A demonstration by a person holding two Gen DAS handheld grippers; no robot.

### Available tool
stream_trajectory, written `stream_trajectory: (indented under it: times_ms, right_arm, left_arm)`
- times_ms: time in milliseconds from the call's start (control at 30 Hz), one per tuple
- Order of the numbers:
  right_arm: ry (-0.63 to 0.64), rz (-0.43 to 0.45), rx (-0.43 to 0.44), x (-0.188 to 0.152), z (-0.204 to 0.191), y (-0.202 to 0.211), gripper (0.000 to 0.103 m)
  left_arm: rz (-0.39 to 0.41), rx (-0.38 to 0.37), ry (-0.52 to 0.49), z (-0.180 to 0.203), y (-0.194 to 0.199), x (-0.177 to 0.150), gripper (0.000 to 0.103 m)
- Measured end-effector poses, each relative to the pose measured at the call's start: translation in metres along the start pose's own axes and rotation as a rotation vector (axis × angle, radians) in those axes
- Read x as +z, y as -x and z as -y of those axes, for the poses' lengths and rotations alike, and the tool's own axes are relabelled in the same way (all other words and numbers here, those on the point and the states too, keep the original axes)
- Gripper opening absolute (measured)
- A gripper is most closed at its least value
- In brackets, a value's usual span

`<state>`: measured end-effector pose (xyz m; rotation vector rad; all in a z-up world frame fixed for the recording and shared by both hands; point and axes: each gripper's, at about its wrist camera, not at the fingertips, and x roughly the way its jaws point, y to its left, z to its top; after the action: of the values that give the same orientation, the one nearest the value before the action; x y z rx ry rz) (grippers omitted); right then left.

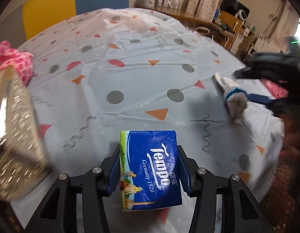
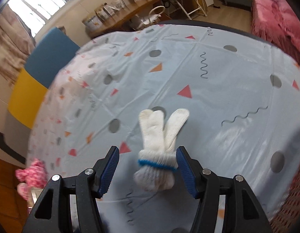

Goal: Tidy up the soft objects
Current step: 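Carry the tissue pack into the tray and release with left while right carries the glove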

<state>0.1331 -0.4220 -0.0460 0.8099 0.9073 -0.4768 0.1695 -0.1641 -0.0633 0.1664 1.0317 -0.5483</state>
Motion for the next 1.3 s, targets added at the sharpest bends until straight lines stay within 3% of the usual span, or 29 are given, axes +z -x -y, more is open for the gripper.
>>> stream_trajectory:
  times_ms: [233, 300, 667, 900, 1100, 1300]
  right_arm:
    - [0.137, -0.140, -0.135, 0.001, -0.014, -0.046, 0.062]
    - [0.232, -0.134, -0.161, -0.005, -0.024, -0.047, 0.049]
    - [0.457, -0.204, -0.076, -0.034, -0.059, -0.046, 0.044]
    - [0.574, -0.207, -0.092, -0.047, -0.077, -0.051, 0.044]
    - [0.662, -0.188, -0.099, -0.057, -0.087, -0.046, 0.041]
    - [0.692, -0.128, 0.016, -0.070, -0.106, -0.019, 0.040]
  left_arm:
    - [0.119, 0.014, 0.032, -0.008, 0.065, -0.020, 0.052]
    - [0.155, 0.029, 0.045, -0.014, 0.085, -0.026, 0.052]
    - [0.275, 0.188, 0.158, -0.062, 0.171, -0.071, 0.052]
    - [0.296, 0.260, 0.248, -0.103, 0.207, -0.112, 0.052]
    - [0.306, 0.344, 0.400, -0.166, 0.241, -0.166, 0.052]
    - [0.278, 0.462, 0.571, -0.239, 0.262, -0.231, 0.052]
